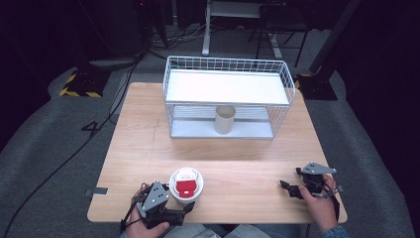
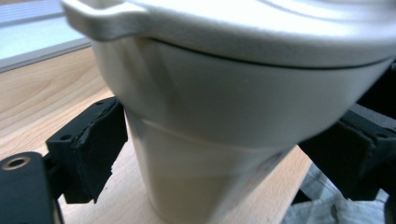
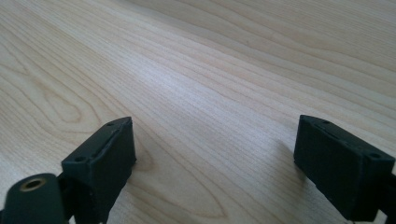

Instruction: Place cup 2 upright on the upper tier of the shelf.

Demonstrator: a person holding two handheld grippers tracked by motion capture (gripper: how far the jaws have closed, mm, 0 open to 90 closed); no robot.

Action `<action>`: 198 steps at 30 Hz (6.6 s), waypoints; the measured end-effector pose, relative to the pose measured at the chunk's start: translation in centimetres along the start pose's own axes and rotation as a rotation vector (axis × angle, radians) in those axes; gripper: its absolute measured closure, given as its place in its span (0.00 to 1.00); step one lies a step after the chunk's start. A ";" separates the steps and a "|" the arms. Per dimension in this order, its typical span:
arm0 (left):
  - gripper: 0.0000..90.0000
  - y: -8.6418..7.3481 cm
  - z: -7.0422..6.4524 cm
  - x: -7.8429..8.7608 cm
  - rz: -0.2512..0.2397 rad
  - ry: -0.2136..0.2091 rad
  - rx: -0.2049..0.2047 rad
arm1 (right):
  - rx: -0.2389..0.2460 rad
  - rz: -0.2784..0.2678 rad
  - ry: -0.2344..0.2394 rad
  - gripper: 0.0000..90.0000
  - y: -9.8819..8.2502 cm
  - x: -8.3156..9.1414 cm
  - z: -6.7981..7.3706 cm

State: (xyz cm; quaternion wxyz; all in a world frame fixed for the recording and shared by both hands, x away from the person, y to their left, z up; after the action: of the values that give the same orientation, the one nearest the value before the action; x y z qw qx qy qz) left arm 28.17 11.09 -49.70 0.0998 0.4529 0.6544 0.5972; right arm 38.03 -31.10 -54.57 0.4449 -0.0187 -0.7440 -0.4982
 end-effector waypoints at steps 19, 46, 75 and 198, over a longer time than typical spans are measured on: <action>0.08 0.0 -0.2 -1.9 -0.114 0.026 -0.010 | 0.000 -0.001 0.002 0.14 0.0 0.0 0.0; 0.09 0.1 -0.2 -1.8 -0.095 0.034 -0.025 | 0.000 0.000 0.000 0.14 0.0 0.0 0.0; 0.10 1.6 0.5 -0.2 -0.062 0.056 -0.008 | 0.000 0.000 0.000 0.14 0.0 0.0 0.0; 0.10 29.6 4.8 -4.5 -0.203 0.051 -0.042 | -0.007 0.000 -0.009 0.15 -0.1 0.1 0.1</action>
State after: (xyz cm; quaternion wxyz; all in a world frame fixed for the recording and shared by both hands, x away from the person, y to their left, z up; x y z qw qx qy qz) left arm 47.99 7.58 -27.01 0.1524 0.3667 0.6866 0.6090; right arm 37.90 -31.13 -54.57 0.4414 -0.0224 -0.7443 -0.5007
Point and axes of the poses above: each handheld gripper's, and its own axes: x roughly backward along the jaws, y roughly out of its top, z roughly to its left, the point moved 6 cm from there along -x, roughly forward along the jaws, and after that the axes turned 8 degrees about x, right-handed, at the moved point
